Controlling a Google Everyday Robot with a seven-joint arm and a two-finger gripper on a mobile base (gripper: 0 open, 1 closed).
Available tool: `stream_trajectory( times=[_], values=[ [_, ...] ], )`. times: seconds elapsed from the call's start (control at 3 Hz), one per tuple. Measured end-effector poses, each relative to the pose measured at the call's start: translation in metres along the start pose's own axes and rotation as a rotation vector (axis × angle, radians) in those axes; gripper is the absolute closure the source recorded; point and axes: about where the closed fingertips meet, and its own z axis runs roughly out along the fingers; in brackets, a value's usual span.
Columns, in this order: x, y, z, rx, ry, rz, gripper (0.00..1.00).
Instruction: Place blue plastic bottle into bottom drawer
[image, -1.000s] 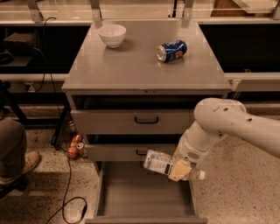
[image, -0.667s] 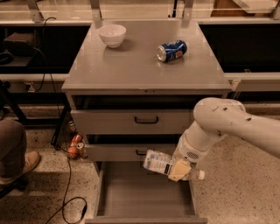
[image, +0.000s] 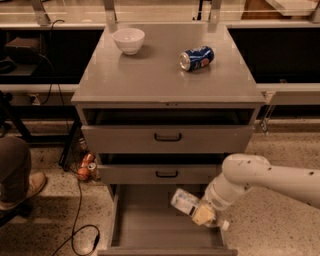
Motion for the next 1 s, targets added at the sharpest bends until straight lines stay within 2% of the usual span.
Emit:
stream_trajectory(
  times=[0.33, 0.67, 1.0],
  values=[
    [0.016, -0.016, 0.056, 0.007, 0.006, 0.07, 1.0],
    [0.036, -0.034, 0.128, -0.022, -0.004, 0.195, 1.0],
    [0.036, -0.035, 0.127, -0.02, -0.005, 0.194, 1.0]
  ],
)
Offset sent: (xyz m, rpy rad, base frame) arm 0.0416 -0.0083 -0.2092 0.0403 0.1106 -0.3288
